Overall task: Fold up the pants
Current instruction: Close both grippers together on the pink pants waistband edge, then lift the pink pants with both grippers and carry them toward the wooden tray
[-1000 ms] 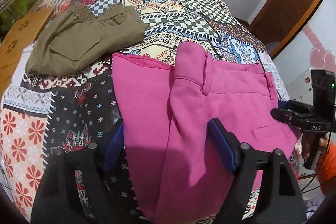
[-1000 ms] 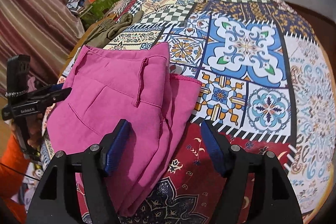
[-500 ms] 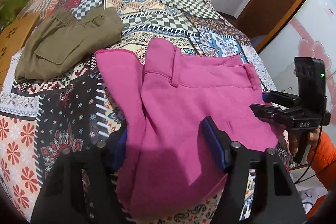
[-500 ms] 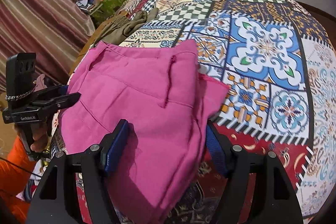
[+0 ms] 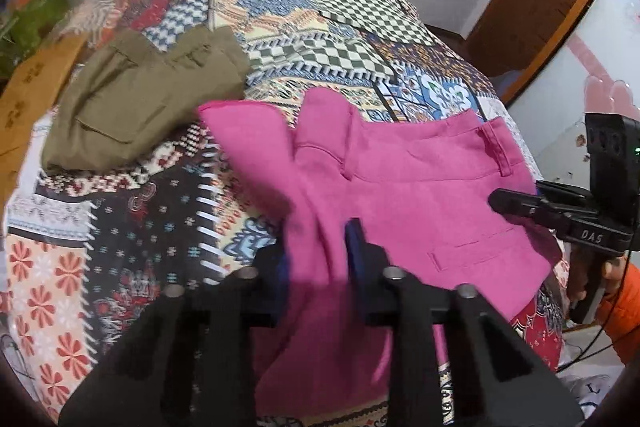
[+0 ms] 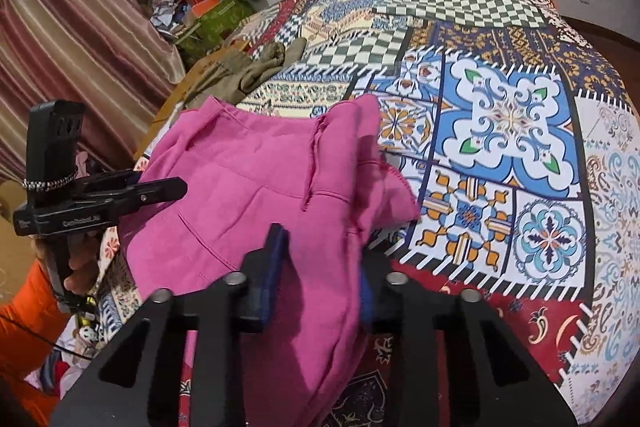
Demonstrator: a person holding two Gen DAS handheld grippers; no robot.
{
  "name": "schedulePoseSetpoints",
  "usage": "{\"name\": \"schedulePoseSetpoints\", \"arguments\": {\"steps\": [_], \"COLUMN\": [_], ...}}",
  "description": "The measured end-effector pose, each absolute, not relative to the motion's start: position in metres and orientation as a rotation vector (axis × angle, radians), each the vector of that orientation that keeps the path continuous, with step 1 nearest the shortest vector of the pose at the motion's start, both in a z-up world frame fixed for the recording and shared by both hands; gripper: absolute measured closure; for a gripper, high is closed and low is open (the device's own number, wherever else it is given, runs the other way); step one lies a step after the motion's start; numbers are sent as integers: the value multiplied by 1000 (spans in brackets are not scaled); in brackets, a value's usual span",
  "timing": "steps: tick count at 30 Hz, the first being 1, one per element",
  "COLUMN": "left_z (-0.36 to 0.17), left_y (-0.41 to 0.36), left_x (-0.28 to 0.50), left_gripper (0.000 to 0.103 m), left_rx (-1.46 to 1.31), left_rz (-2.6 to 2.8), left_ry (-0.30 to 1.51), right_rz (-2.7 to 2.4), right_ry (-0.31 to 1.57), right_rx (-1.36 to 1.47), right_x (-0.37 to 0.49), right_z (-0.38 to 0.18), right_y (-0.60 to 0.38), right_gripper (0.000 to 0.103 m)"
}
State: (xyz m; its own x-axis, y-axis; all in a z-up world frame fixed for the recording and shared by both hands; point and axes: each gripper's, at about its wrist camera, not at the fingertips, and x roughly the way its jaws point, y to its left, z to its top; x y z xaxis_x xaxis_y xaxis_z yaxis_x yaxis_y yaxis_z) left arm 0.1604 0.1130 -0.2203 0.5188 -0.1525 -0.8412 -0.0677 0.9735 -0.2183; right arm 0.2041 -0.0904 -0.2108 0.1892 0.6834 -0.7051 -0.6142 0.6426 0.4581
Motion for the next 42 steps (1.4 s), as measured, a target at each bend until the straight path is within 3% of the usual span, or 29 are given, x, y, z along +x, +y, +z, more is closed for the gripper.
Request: {"name": "schedulePoseSetpoints", "arguments": {"steps": [7, 24, 42], "left_z": [-200, -121, -59], "left_y": [106, 137, 211], "left_x": [154, 125, 120], "left_gripper": [85, 85, 85], "left_rx": [-190, -202, -180], "left_rz": [-40, -6, 164], "left_ry": [987, 825, 715], "right_rz": [934, 962, 1067], "right_ry": [985, 807, 688], "right_rx": [64, -7, -13], "right_x": [200, 185, 205], "right_z": [-188, -109, -63], "right_y": [-87, -58, 23], "right_gripper": [90, 91, 91]}}
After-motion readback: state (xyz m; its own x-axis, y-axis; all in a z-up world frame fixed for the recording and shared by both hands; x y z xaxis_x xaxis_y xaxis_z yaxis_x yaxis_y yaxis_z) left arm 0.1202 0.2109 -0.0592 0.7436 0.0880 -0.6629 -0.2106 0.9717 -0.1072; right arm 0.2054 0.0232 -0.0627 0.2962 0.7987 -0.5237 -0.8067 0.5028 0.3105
